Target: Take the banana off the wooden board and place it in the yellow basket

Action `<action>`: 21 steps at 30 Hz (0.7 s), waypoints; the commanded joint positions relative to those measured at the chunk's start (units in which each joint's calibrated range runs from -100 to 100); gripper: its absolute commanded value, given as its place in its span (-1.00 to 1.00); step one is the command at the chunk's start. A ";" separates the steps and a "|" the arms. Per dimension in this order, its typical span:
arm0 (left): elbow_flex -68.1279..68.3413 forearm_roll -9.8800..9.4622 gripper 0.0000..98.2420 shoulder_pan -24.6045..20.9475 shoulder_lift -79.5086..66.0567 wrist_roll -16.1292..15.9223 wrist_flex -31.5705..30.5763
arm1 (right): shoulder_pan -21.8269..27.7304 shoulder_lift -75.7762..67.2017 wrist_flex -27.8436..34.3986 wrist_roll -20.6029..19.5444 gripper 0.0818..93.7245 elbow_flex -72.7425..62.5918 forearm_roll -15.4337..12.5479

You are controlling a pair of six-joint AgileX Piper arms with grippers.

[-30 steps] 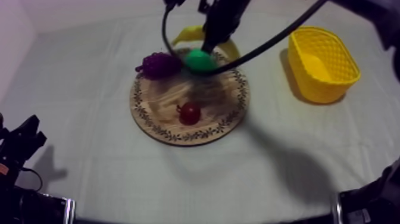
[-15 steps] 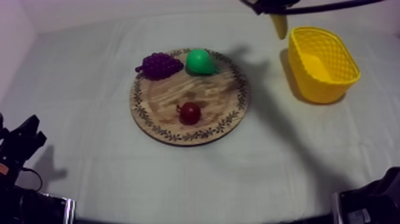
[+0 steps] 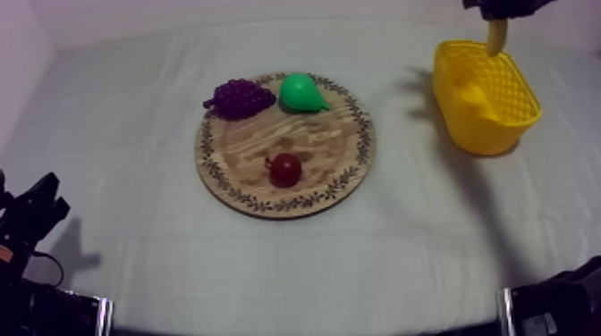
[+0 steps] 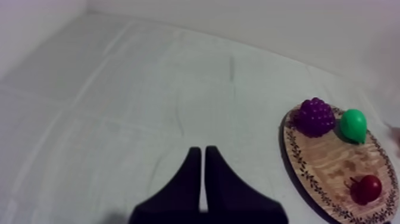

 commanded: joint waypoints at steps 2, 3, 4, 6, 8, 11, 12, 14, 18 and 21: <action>-0.04 0.00 -1.00 -0.01 0.00 0.00 0.00 | 2.74 0.27 -0.99 -0.55 -0.89 1.78 0.70; -0.04 0.00 -1.00 -0.01 0.00 0.00 0.00 | 3.31 0.39 -1.31 -0.65 -0.89 2.36 0.88; -0.04 0.00 -1.00 -0.01 0.00 0.00 0.00 | 3.81 0.55 -1.63 -0.77 -0.89 2.96 1.07; -0.04 0.00 -1.00 -0.01 0.00 0.02 0.00 | 4.58 1.01 -2.32 -1.00 -0.89 4.28 1.36; -0.04 0.00 -1.00 -0.01 0.00 0.01 0.00 | 4.97 1.64 -3.01 -1.37 -0.89 5.72 1.66; -0.04 0.00 -1.00 -0.01 0.00 0.02 0.00 | 5.27 2.82 -4.15 -1.93 -0.89 7.61 1.95; -0.04 0.00 -1.00 -0.01 0.00 0.01 0.00 | 5.31 3.27 -4.52 -2.07 -0.89 8.08 1.98; -0.04 0.00 -1.00 -0.01 0.00 0.00 0.00 | 5.37 4.19 -5.25 -2.15 -0.89 8.69 1.75; -0.04 0.00 -1.00 -0.01 0.00 0.00 0.00 | 5.43 6.08 -6.78 -1.75 -0.88 9.13 0.67; -0.04 0.00 -1.00 -0.01 0.00 0.00 0.00 | 5.67 7.41 -8.23 -1.70 -0.87 9.46 0.13</action>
